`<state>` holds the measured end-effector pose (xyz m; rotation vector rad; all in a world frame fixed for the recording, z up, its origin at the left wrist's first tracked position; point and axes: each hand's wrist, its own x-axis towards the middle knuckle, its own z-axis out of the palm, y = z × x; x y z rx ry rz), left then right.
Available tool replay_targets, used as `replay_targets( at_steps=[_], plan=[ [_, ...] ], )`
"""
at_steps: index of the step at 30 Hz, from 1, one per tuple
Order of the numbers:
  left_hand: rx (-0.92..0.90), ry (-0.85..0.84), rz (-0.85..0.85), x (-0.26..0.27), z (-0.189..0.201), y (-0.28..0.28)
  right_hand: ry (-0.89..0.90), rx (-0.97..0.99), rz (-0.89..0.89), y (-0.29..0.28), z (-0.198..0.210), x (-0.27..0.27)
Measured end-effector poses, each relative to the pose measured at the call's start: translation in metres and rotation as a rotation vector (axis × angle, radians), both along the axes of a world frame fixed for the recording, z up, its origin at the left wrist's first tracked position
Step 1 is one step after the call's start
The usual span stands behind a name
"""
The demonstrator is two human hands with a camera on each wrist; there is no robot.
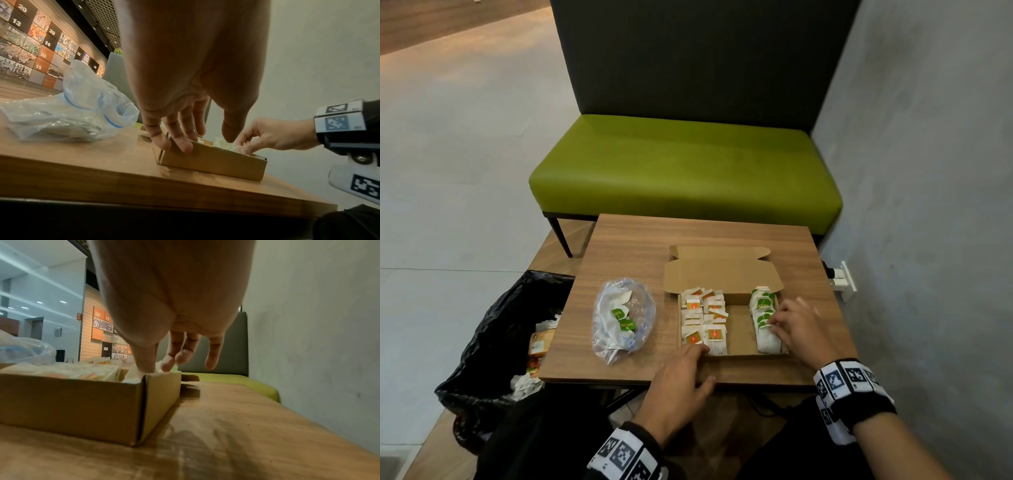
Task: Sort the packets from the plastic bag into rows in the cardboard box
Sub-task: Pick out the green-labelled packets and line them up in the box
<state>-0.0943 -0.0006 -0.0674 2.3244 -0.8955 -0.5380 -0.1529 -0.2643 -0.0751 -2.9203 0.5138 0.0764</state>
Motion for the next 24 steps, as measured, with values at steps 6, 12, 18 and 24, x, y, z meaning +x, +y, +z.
replay_targets(
  at_steps=[6, 12, 18, 24],
  plan=[
    [0.001, 0.005, -0.003, 0.000, -0.001, 0.000, 0.017, -0.068, 0.003, 0.003, 0.001, -0.003],
    [0.002, 0.012, -0.009, 0.000, 0.000, -0.001, 0.074, -0.078, -0.062, 0.006, 0.001, 0.003],
    [0.001, 0.006, -0.003, 0.000, 0.001, -0.001, 0.122, -0.142, -0.081, 0.009, -0.003, 0.011],
    [0.001, 0.003, -0.009, 0.002, -0.001, 0.000, 0.086, -0.133, -0.115, 0.010, -0.002, 0.006]
  ],
)
